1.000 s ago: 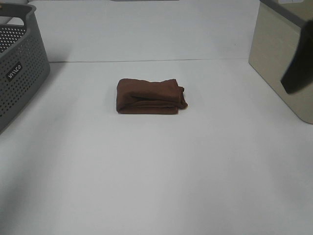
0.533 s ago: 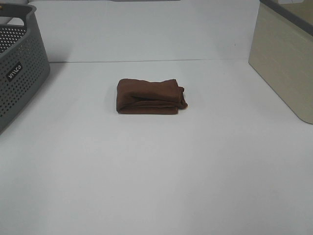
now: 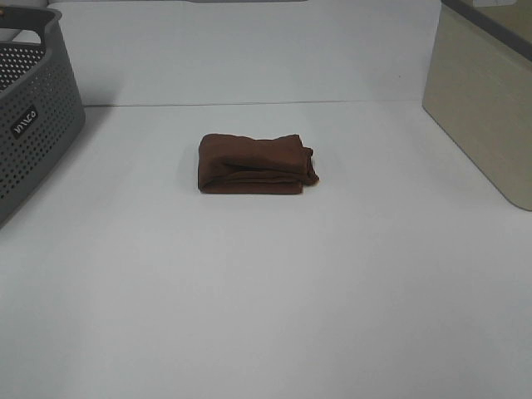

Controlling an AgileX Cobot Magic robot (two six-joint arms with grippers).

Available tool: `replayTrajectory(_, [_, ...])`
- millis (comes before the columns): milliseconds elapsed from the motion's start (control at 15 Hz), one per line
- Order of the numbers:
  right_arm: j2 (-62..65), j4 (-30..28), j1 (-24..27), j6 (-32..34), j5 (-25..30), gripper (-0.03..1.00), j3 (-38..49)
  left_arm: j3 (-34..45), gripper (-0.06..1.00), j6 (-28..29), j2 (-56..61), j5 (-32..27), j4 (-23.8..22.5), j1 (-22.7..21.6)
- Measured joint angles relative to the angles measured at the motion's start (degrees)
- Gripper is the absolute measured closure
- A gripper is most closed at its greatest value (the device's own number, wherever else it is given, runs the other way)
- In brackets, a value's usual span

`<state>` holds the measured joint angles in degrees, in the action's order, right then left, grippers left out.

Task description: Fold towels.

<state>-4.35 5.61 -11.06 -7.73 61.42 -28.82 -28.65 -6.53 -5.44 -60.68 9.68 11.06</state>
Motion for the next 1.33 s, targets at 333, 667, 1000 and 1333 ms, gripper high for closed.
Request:
replayTrajectory(333, [0.46,0.00,0.00,0.00,0.00,0.11,0.06,0.00,0.30,-2.64,0.00,0.11,1.20,0.00])
replayTrajectory(667, [0.46,0.00,0.00,0.00,0.00,0.11,0.06,0.00,0.30,-3.67,0.00,0.11,1.66,0.00])
replayTrajectory(1000, [0.46,0.00,0.00,0.00,0.00,0.11,0.06,0.00,0.30,-3.67,0.06,0.11,1.66,-0.74])
replayTrajectory(1333, [1.60,0.00,10.60,0.00,0.00,0.11,0.06,0.00,0.30,-3.67,5.33,0.11,1.66,-12.26])
